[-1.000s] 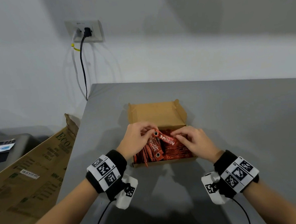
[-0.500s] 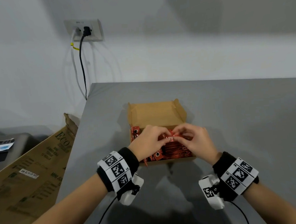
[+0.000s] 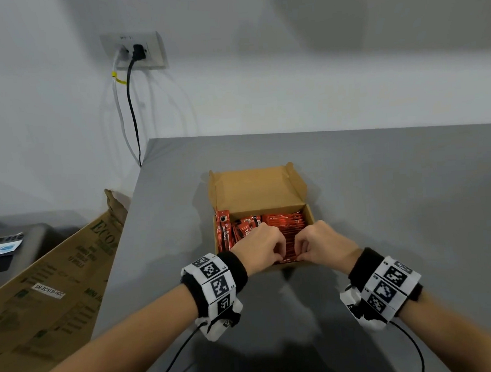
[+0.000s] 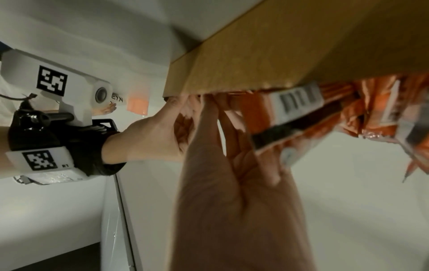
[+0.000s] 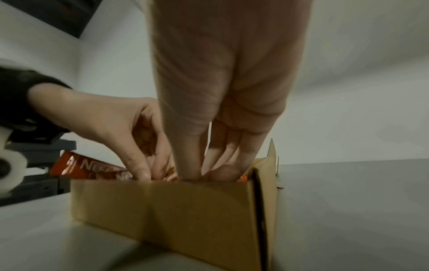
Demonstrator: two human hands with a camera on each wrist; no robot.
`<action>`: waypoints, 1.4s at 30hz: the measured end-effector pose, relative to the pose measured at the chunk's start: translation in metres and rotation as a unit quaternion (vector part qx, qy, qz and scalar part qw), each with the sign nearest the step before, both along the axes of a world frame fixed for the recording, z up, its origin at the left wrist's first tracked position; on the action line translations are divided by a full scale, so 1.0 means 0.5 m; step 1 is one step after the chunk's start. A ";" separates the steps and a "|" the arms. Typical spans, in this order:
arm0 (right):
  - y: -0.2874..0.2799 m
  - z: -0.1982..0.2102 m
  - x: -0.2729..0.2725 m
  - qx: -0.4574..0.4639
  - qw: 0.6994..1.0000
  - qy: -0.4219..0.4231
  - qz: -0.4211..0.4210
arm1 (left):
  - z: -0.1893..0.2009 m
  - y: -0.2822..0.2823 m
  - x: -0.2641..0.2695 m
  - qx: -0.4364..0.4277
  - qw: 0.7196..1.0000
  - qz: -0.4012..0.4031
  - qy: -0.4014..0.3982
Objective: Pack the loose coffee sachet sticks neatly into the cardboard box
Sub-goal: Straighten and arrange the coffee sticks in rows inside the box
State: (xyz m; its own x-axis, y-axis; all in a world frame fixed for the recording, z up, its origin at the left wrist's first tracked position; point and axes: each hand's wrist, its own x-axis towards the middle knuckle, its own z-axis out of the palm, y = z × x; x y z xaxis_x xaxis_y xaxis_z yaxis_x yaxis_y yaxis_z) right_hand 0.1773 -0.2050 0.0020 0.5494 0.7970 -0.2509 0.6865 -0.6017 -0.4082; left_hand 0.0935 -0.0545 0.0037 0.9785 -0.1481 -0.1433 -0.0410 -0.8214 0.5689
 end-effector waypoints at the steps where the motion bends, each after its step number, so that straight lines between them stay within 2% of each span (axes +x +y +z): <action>1: 0.002 -0.001 -0.002 -0.008 1.000 -0.004 0.006 | -0.003 0.000 0.000 0.009 1.000 -0.001 0.003; 9: -0.003 0.021 0.010 -0.011 0.999 0.041 -0.009 | -0.003 0.006 0.001 0.025 0.999 0.021 -0.026; 13: 0.010 0.018 -0.001 -0.038 0.999 0.015 0.008 | 0.017 0.048 0.002 0.030 0.992 0.097 -0.074; 16: 0.021 0.019 -0.005 -0.054 0.998 -0.008 0.013 | 0.030 0.100 -0.002 0.042 0.986 0.141 -0.079; 21: 0.038 0.035 -0.002 -0.093 0.995 -0.008 0.025 | 0.033 0.136 -0.018 0.076 0.994 0.072 -0.028; 23: 0.046 0.042 -0.004 -0.097 0.995 0.002 0.035 | 0.028 0.130 -0.016 0.098 0.993 0.055 -0.039; 25: 0.053 0.045 -0.011 -0.094 0.994 0.003 0.050 | 0.019 0.123 -0.008 0.134 0.987 0.067 -0.059; 28: 0.056 0.041 -0.018 -0.087 0.994 0.008 0.061 | 0.006 0.115 0.005 0.179 0.979 0.092 -0.045; 32: 0.048 0.036 -0.012 -0.079 0.994 0.033 0.062 | -0.002 0.107 0.009 0.193 0.975 0.101 -0.037; 38: 0.029 0.025 -0.009 -0.019 0.999 -0.009 0.029 | 0.005 0.117 0.011 0.135 0.984 0.113 -0.030; 42: 0.036 0.035 -0.015 0.129 0.991 -0.031 -0.023 | 0.047 0.132 0.009 0.021 0.995 0.092 -0.042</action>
